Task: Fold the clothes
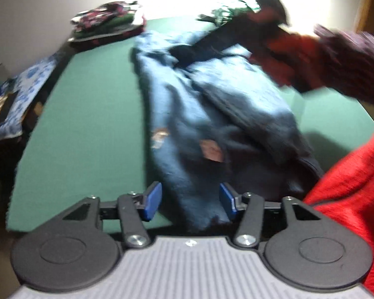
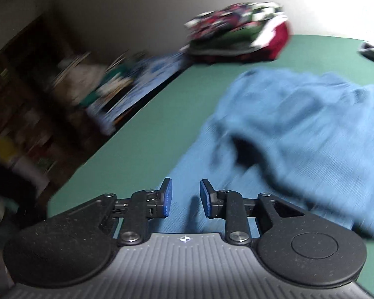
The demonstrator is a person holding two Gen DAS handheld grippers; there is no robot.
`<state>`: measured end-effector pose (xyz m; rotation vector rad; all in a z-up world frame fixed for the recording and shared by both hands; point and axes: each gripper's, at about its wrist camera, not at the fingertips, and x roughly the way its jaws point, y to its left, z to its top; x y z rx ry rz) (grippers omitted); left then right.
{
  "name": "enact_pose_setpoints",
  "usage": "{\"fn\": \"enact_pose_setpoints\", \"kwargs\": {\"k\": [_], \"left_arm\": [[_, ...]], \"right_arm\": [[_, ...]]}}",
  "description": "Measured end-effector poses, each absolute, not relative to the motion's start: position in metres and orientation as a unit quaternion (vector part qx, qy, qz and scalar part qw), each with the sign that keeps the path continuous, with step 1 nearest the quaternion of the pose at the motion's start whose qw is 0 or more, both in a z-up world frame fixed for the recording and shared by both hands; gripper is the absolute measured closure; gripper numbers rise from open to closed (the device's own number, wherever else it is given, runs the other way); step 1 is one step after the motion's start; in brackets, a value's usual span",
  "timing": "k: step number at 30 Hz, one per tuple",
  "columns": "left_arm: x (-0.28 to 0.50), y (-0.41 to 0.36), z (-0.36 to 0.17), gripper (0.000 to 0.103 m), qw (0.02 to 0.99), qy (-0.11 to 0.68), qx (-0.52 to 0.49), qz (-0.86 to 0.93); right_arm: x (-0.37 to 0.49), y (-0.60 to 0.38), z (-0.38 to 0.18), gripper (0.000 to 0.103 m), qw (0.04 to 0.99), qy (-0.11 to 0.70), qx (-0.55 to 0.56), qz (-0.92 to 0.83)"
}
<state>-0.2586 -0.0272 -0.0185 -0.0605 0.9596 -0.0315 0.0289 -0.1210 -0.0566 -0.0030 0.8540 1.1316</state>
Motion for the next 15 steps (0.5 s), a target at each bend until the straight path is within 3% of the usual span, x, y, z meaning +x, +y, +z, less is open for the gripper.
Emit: {"fn": "enact_pose_setpoints", "kwargs": {"k": [4, 8, 11, 13, 14, 15], "left_arm": [[-0.246, -0.002, -0.029, 0.05, 0.884, 0.46, -0.085, -0.011], [-0.234, 0.024, -0.04, 0.048, 0.879, 0.456, -0.141, -0.006], [-0.235, 0.032, -0.044, 0.05, 0.877, 0.445, -0.178, -0.015], [-0.24, 0.035, -0.047, 0.07, 0.871, 0.443, -0.214, -0.018], [-0.241, 0.035, -0.049, 0.092, 0.863, 0.446, -0.235, -0.02], [-0.242, 0.034, -0.051, 0.092, 0.86, 0.445, -0.248, -0.018]], "right_arm": [[0.004, -0.109, -0.06, 0.075, 0.759, 0.369, -0.034, 0.535], [0.014, -0.1, -0.056, 0.066, 0.771, 0.375, -0.001, 0.514], [0.019, -0.096, -0.057, 0.065, 0.773, 0.382, -0.001, 0.506], [0.018, -0.096, -0.059, 0.065, 0.77, 0.386, 0.0, 0.507], [0.018, -0.098, -0.06, 0.065, 0.769, 0.39, 0.002, 0.507], [0.017, -0.099, -0.061, 0.065, 0.767, 0.394, 0.005, 0.506]]}}
